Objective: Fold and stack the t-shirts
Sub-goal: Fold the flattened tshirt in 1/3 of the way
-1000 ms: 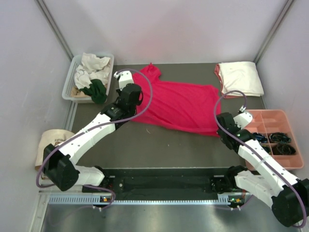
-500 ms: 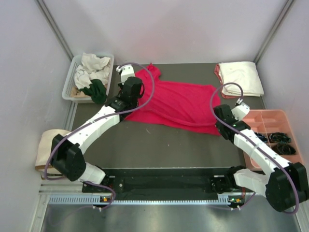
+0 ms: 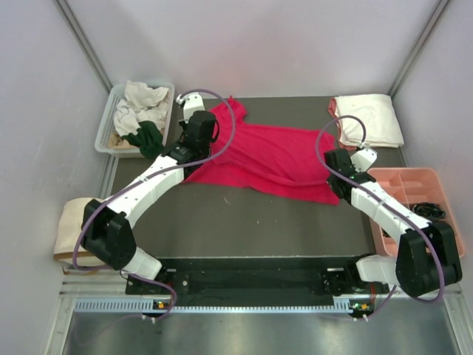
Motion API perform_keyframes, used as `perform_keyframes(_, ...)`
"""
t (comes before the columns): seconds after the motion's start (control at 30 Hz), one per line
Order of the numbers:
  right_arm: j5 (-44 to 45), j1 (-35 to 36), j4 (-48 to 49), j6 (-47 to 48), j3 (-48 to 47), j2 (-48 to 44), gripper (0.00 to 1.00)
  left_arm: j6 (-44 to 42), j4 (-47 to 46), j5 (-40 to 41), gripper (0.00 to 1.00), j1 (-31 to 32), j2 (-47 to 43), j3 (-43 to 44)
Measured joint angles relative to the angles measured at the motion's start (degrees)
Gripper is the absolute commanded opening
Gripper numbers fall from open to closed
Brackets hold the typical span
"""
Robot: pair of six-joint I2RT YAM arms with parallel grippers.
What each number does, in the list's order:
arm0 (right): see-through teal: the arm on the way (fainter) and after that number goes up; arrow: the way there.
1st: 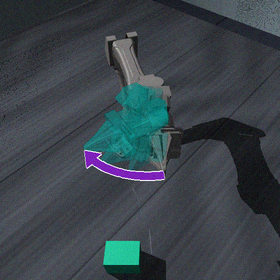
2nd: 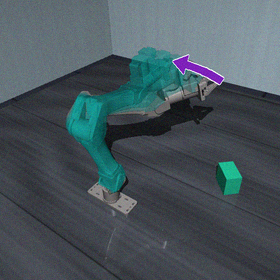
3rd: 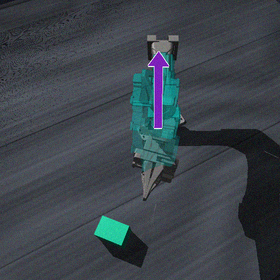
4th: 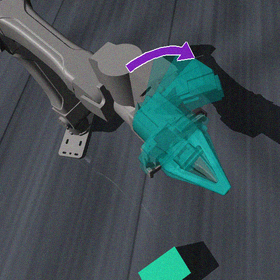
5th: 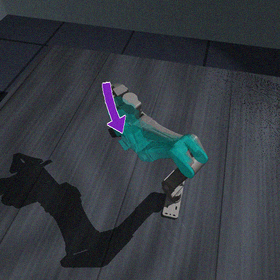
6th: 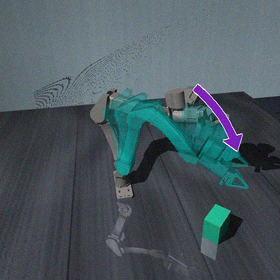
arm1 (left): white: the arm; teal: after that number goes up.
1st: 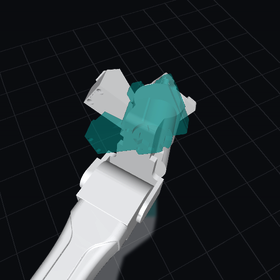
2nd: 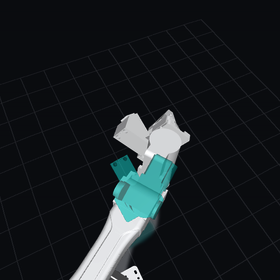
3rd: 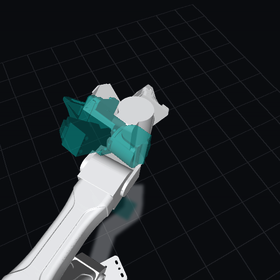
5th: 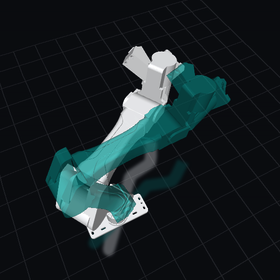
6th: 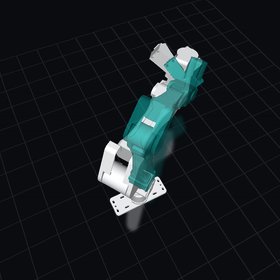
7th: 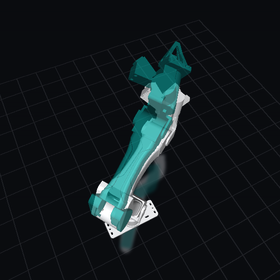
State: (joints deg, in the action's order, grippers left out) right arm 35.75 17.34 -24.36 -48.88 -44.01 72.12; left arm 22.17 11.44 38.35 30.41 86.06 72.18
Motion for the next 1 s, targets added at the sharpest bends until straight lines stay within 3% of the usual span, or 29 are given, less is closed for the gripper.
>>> perform_keyframes(1.0, -3.19, -4.11, 4.83, 3.89, -5.95, 12.92, 0.0, -0.2, -0.5, -1.51, 0.0, -3.54, 4.22, 0.04)
